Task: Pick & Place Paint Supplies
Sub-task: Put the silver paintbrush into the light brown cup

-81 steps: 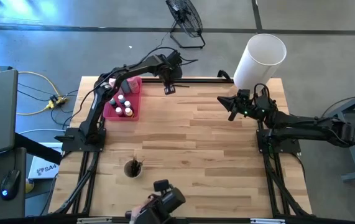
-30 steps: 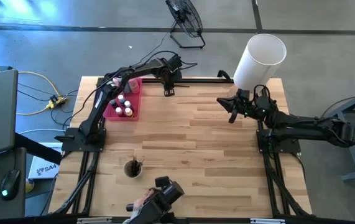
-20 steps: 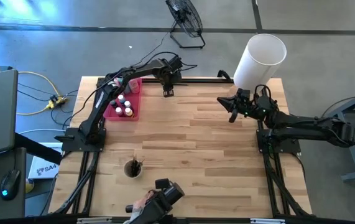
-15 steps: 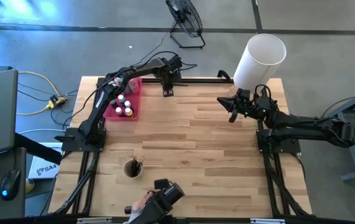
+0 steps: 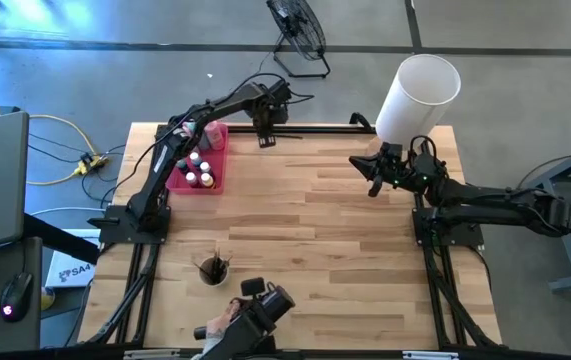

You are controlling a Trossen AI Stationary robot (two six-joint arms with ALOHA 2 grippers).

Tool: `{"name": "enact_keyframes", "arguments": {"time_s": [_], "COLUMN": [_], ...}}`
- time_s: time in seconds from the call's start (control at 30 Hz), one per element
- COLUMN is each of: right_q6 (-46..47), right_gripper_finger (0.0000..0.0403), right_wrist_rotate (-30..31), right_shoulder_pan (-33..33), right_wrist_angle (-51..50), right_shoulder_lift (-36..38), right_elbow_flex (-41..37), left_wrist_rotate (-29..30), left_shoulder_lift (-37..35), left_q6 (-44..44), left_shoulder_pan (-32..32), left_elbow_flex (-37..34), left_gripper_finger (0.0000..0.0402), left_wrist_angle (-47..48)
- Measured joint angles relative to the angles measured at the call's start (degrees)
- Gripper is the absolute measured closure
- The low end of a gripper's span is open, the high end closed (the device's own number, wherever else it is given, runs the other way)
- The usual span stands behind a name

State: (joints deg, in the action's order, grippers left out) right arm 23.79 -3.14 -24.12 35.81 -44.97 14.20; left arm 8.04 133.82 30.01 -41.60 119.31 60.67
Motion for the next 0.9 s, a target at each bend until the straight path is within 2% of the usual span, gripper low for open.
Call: {"name": "enact_keyframes", "arguments": {"time_s": [0.17, 0.3, 0.8, 0.9], "right_q6": [0.0, 0.0, 0.5, 0.4], "right_gripper_finger": [0.0401, 0.0401, 0.0401, 0.0401], "right_wrist_rotate": [0.0, 0.0, 0.0, 0.0], "right_shoulder_pan": [0.0, 0.0, 0.0, 0.0], "right_wrist_angle": [0.0, 0.0, 0.6, 0.6], "right_shoulder_lift": [0.0, 0.0, 0.0, 0.0], "right_elbow_flex": [0.0, 0.0, 0.0, 0.0], "left_wrist_rotate": [2.7, 0.1, -0.3, -3.2], "left_shoulder_lift": [0.1, 0.1, 0.2, 0.2], "left_q6": [-0.1, -1.7, -6.9, -6.9], "left_shoulder_pan": [-0.5, -0.4, 0.1, 0.0], "left_elbow_flex": [0.0, 0.0, 0.0, -0.2], "left_gripper_finger": [0.0318, 0.0318, 0.0318, 0.0318], "left_wrist_angle": [-1.3, 1.6, 2.9, 3.4]}}
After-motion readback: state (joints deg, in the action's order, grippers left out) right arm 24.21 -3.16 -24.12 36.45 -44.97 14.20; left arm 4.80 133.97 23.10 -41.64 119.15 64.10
